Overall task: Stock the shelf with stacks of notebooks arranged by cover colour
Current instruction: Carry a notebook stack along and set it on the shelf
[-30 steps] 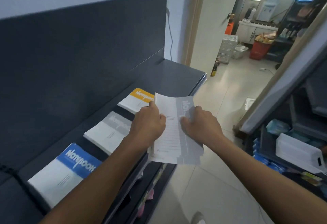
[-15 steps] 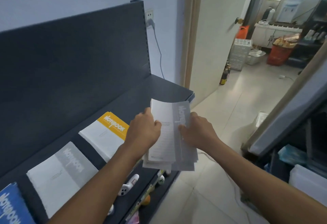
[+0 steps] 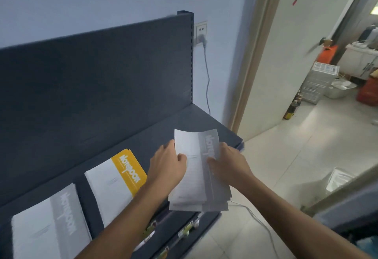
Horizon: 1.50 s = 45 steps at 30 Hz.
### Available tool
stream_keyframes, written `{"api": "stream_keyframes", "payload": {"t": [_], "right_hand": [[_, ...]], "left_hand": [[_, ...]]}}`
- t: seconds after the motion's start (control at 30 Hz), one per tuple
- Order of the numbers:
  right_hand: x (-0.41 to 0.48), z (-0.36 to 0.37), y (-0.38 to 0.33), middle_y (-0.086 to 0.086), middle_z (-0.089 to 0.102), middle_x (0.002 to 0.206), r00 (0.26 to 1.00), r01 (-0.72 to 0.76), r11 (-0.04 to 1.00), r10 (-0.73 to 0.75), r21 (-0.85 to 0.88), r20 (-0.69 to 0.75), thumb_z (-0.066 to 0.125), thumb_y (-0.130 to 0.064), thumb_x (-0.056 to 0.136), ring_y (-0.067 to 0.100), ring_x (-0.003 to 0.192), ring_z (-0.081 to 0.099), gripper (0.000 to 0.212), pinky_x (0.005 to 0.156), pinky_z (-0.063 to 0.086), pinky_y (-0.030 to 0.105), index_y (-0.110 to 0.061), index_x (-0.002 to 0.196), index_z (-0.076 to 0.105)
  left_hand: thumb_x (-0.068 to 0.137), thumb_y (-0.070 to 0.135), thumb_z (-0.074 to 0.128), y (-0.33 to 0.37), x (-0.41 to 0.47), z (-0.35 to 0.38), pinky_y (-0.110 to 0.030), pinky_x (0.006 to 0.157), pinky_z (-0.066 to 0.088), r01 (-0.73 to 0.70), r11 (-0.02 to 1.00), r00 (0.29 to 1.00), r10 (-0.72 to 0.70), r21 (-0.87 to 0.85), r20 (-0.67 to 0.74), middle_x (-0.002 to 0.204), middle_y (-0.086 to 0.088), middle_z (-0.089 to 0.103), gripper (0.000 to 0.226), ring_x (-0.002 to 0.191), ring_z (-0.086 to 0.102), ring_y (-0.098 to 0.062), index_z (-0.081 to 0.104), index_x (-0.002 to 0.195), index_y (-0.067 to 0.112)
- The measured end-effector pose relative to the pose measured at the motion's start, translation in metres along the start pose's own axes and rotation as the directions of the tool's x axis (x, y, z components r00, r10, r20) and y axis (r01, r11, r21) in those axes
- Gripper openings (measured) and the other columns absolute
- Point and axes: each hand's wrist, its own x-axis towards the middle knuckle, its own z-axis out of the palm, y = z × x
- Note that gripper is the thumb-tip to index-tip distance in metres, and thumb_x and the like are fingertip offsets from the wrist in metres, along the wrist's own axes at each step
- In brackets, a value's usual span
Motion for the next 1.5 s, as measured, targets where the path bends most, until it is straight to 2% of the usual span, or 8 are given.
{"api": "stream_keyframes", "payload": {"t": [0.3,0.67,0.83,0.97,1.07,1.2,1.3,1.5], "right_hand": [[0.103,0.021,-0.015,0.005,0.054,0.114,0.982,0.141,0.983,-0.124,-0.117,0.145,0.054,-0.036,0.094,0.027,0.092,0.055,0.031,0.070,0.040,0.036,-0.016,0.117,0.052],[0.168,0.074,-0.055,0.007,0.050,0.113,0.828,0.460,0.876,-0.364,-0.144,0.426,0.056,-0.034,0.096,0.031,0.091,0.060,0.029,0.066,0.042,0.035,-0.011,0.112,0.050],[0.181,0.081,-0.052,0.000,0.042,0.099,0.798,0.498,0.860,-0.404,-0.111,0.448,0.055,-0.037,0.095,0.022,0.075,0.046,0.025,0.053,0.034,0.030,-0.017,0.098,0.041],[0.187,0.081,-0.050,0.000,0.042,0.096,0.772,0.517,0.852,-0.420,-0.087,0.477,0.057,-0.039,0.093,0.022,0.076,0.047,0.030,0.058,0.039,0.032,-0.013,0.103,0.046],[0.188,0.077,-0.052,0.001,0.044,0.094,0.754,0.541,0.837,-0.439,-0.083,0.488,0.058,-0.039,0.092,0.018,0.067,0.045,0.029,0.048,0.032,0.026,-0.015,0.095,0.043],[0.191,0.069,-0.061,0.003,0.044,0.093,0.712,0.646,0.737,-0.487,-0.200,0.505,0.055,-0.038,0.095,0.015,0.061,0.042,0.027,0.045,0.026,0.026,-0.012,0.091,0.047],[0.187,0.064,-0.078,0.006,0.051,0.103,0.671,0.728,0.635,-0.580,-0.260,0.463,0.055,-0.037,0.097,0.023,0.071,0.049,0.030,0.047,0.028,0.029,-0.010,0.108,0.052],[0.156,0.066,-0.139,0.006,0.055,0.112,0.473,0.879,0.455,-0.795,-0.144,0.380,0.054,-0.037,0.097,0.026,0.097,0.062,0.031,0.064,0.045,0.033,-0.013,0.116,0.054]], "left_hand": [[0.096,0.026,0.048,-0.022,0.064,0.028,-0.040,0.080,0.051,0.208,0.976,0.978,-0.209,-0.073,-0.006,0.113,-0.008,0.063,0.025,0.099,0.062,-0.032,0.049,0.119,0.018],[0.099,0.022,0.055,-0.055,0.079,0.044,-0.041,0.082,0.056,0.532,0.845,0.834,-0.534,-0.059,-0.135,0.117,-0.010,0.066,0.031,0.103,0.065,-0.028,0.051,0.127,0.009],[0.098,0.023,0.056,-0.051,0.084,0.054,-0.032,0.068,0.049,0.588,0.808,0.783,-0.582,-0.045,-0.221,0.114,-0.006,0.065,0.026,0.096,0.066,-0.025,0.051,0.121,0.012],[0.098,0.025,0.058,-0.044,0.085,0.059,-0.028,0.069,0.051,0.621,0.784,0.757,-0.593,0.017,-0.275,0.116,-0.005,0.063,0.030,0.099,0.065,-0.023,0.049,0.125,0.014],[0.097,0.026,0.059,-0.040,0.083,0.060,-0.029,0.074,0.055,0.628,0.776,0.751,-0.581,0.064,-0.314,0.120,-0.006,0.060,0.034,0.101,0.064,-0.024,0.048,0.127,0.013],[0.097,0.029,0.058,-0.042,0.079,0.055,-0.030,0.083,0.051,0.623,0.773,0.760,-0.561,0.121,-0.329,0.127,-0.008,0.055,0.042,0.113,0.057,-0.025,0.046,0.133,0.012],[0.097,0.028,0.059,-0.048,0.076,0.038,-0.030,0.074,0.047,0.606,0.791,0.764,-0.551,0.082,-0.335,0.128,-0.009,0.054,0.045,0.107,0.061,-0.028,0.046,0.137,0.011],[0.097,0.037,0.057,-0.076,0.040,-0.011,-0.038,0.082,0.055,0.615,0.787,0.721,-0.545,0.034,-0.428,0.122,-0.006,0.062,0.039,0.102,0.066,-0.026,0.055,0.129,0.015]]}}
